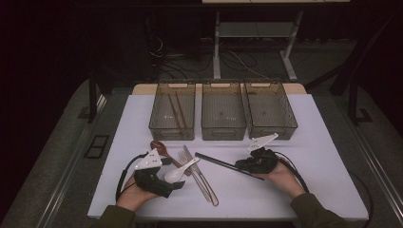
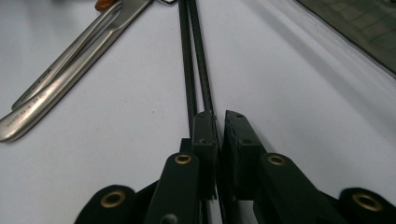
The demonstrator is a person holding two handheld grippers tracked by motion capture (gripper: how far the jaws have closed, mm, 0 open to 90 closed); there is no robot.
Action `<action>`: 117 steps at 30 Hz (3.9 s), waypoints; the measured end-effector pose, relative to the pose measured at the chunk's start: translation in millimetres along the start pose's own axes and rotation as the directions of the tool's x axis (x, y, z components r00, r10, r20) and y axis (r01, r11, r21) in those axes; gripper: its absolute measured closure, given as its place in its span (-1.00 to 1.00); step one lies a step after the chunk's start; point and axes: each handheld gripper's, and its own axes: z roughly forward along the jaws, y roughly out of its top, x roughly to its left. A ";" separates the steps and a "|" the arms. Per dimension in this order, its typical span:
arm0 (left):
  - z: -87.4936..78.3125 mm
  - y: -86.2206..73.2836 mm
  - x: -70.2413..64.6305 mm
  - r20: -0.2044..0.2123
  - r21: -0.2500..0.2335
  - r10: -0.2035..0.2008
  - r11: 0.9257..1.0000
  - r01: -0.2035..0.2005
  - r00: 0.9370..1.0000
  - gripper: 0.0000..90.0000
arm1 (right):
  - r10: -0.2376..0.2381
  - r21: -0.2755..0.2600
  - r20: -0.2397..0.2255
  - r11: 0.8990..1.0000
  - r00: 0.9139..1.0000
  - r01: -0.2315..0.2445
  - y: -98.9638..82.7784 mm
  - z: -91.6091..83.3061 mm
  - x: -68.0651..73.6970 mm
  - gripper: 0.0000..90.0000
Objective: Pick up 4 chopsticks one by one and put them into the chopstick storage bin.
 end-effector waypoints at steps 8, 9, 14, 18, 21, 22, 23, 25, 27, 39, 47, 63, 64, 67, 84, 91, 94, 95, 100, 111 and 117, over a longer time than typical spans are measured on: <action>0.0 0.0 0.1 0.002 0.000 0.001 1.000 -0.001 1.000 -0.89 | -0.038 0.002 0.011 0.999 0.999 0.038 3.4 4.1 0.8 0.88; 0.0 0.0 0.1 0.002 0.000 0.001 1.000 -0.001 1.000 -0.89 | -0.041 0.003 0.011 0.999 0.999 0.041 3.3 4.2 0.9 0.88; 0.4 -0.1 -0.2 0.002 0.001 0.001 1.000 -0.001 1.000 -0.89 | -0.095 0.016 0.037 0.995 0.995 0.094 4.1 4.8 6.1 0.90; 0.2 0.0 -0.2 0.002 0.001 0.002 1.000 -0.002 1.000 -0.89 | -0.110 0.019 0.041 0.994 0.993 0.109 4.2 4.7 6.9 0.92; 0.1 0.0 -0.1 0.002 -0.001 0.002 1.000 -0.002 1.000 -0.89 | -0.113 0.027 0.045 0.993 0.993 0.112 5.7 4.9 7.8 0.92; 0.2 -0.1 -0.1 0.002 -0.003 0.002 1.000 -0.002 1.000 -0.89 | -0.112 0.030 0.045 0.993 0.993 0.111 6.1 4.8 7.9 0.93; 0.2 -0.1 -0.1 0.002 -0.003 0.002 1.000 -0.002 1.000 -0.89 | -0.115 0.032 0.048 0.993 0.992 0.113 6.4 4.7 8.2 0.92; 0.2 -0.1 0.1 0.003 -0.003 0.001 1.000 -0.001 1.000 -0.89 | -0.109 0.031 0.050 0.994 0.993 0.108 6.4 4.3 8.2 0.93; 0.1 -0.3 0.2 0.004 -0.003 0.001 1.000 -0.001 1.000 -0.88 | -0.102 0.029 0.049 0.994 0.994 0.101 6.2 3.0 6.6 0.92; 0.3 -0.5 0.0 0.004 -0.004 -0.001 1.000 0.001 1.000 -0.88 | -0.080 -0.036 0.034 0.996 0.996 0.081 9.3 -13.7 5.3 0.92; 0.3 -0.6 0.4 0.004 -0.002 -0.001 1.000 0.001 1.000 -0.88 | -0.064 -0.119 0.026 0.991 0.998 0.067 15.2 -32.2 5.3 0.92; 2.3 -1.1 -0.2 0.010 0.006 -0.002 1.000 0.002 1.000 -0.88 | -0.045 -0.237 0.027 0.970 0.999 0.050 32.7 -55.3 2.8 0.92; 2.5 -1.1 0.2 0.011 0.006 0.003 1.000 -0.003 1.000 -0.88 | -0.044 -0.244 0.025 0.969 0.999 0.049 34.0 -56.0 3.0 0.92; 3.0 -1.1 0.2 0.013 0.014 0.008 1.000 -0.008 1.000 -0.88 | -0.040 -0.251 0.023 0.967 0.999 0.044 37.9 -57.3 3.2 0.92; 5.4 -1.5 -0.1 0.016 0.016 -0.027 1.000 0.026 1.000 -1.00 | -0.015 -0.288 0.055 0.957 0.998 0.031 63.0 -60.3 2.1 0.92; 4.3 -1.9 1.1 0.015 0.003 -0.031 1.000 0.030 0.999 -1.00 | 0.008 -0.309 0.069 0.951 0.998 0.013 75.4 -55.4 -2.1 0.92; 4.5 -1.9 0.6 0.013 0.004 -0.028 1.000 0.027 1.000 -1.00 | 0.016 -0.311 0.076 0.950 0.997 0.009 81.5 -52.4 -3.6 0.92; 4.5 -1.9 0.2 0.013 0.002 -0.028 1.000 0.028 1.000 -1.00 | 0.018 -0.311 0.075 0.950 0.997 0.006 83.9 -51.6 -4.0 0.92; 4.8 -1.7 0.0 0.003 0.003 -0.031 1.000 0.030 1.000 -1.00 | 0.017 -0.302 0.084 0.953 0.996 0.009 98.1 -44.7 -5.4 0.92; 5.2 -1.7 -1.0 -0.001 0.001 -0.034 0.999 0.034 0.999 -1.00 | 0.051 -0.291 0.119 0.957 0.992 -0.014 122.9 -27.5 -12.1 0.92; 6.3 -1.4 -2.3 0.005 -0.002 -0.033 0.999 0.033 0.999 -1.00 | 0.065 -0.278 0.124 0.960 0.990 -0.028 133.4 -14.4 -15.0 0.92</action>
